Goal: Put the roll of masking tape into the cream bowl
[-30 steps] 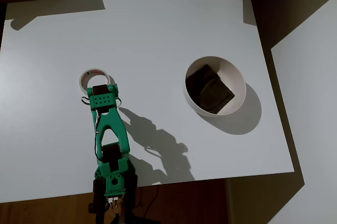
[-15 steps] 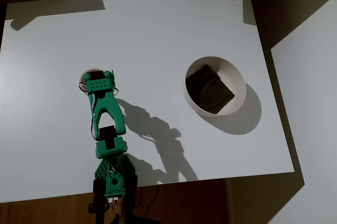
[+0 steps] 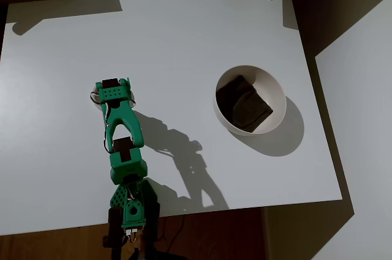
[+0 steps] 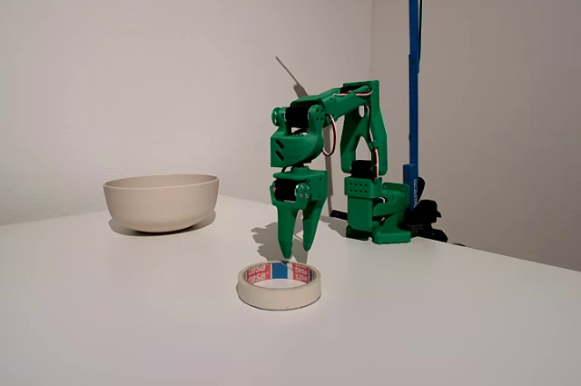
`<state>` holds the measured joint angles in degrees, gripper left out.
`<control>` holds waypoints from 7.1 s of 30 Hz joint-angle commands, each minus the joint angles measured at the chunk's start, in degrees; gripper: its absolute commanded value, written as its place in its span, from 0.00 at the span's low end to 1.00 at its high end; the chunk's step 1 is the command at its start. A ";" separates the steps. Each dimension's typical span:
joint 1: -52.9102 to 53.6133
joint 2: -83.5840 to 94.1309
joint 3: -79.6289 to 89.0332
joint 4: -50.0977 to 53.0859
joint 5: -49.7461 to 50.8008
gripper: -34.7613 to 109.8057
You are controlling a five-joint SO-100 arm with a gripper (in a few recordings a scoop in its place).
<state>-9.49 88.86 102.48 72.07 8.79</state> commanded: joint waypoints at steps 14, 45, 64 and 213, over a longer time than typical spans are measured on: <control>-1.23 -3.78 -5.45 -1.49 0.79 0.35; -3.69 -8.44 -7.56 -5.62 0.88 0.18; 5.89 48.78 -10.72 13.01 6.50 0.18; 6.42 105.47 58.89 8.35 -7.91 0.18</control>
<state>-3.08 193.80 161.10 79.89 -0.35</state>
